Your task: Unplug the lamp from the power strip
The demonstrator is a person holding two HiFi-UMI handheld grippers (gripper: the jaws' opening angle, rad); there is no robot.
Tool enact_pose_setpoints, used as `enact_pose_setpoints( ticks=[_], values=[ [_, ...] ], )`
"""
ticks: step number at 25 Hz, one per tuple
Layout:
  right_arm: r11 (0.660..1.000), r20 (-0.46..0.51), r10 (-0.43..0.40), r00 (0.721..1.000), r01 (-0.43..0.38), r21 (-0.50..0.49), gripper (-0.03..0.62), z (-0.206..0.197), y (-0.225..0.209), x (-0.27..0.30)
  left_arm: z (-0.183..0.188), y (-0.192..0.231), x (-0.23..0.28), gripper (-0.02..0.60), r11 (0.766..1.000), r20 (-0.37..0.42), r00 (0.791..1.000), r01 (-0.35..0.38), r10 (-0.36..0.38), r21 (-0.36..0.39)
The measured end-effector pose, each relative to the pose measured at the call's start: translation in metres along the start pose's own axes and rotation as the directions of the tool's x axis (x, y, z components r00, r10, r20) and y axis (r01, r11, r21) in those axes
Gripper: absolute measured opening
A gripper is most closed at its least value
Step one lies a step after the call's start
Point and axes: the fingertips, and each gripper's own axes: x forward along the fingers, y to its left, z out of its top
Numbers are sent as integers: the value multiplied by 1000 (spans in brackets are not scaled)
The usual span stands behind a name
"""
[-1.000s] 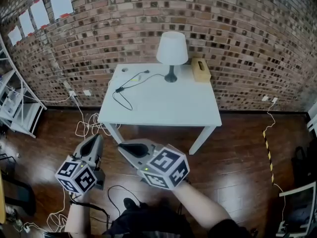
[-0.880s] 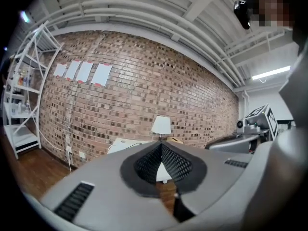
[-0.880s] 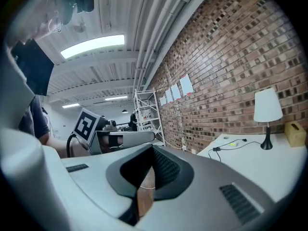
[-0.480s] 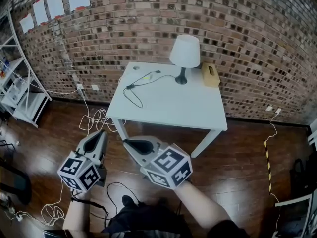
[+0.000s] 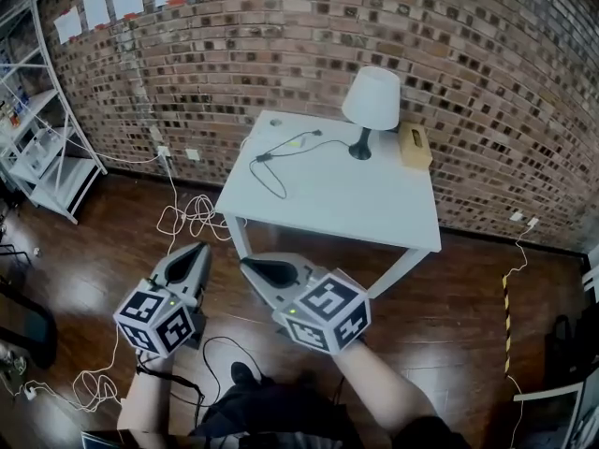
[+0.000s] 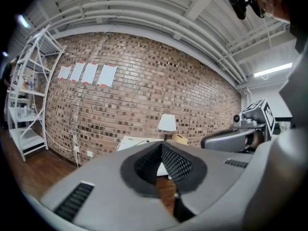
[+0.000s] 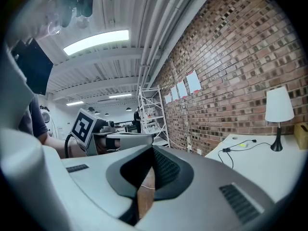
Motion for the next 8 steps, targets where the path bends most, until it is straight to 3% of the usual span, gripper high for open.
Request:
enact_pose_setpoints(
  ticks=[8],
  values=[
    [1000, 2, 3, 1000, -3, 11, -2, -3, 0, 6, -4, 7, 1, 3, 1000, -13, 1000, 0, 0, -2]
  ],
)
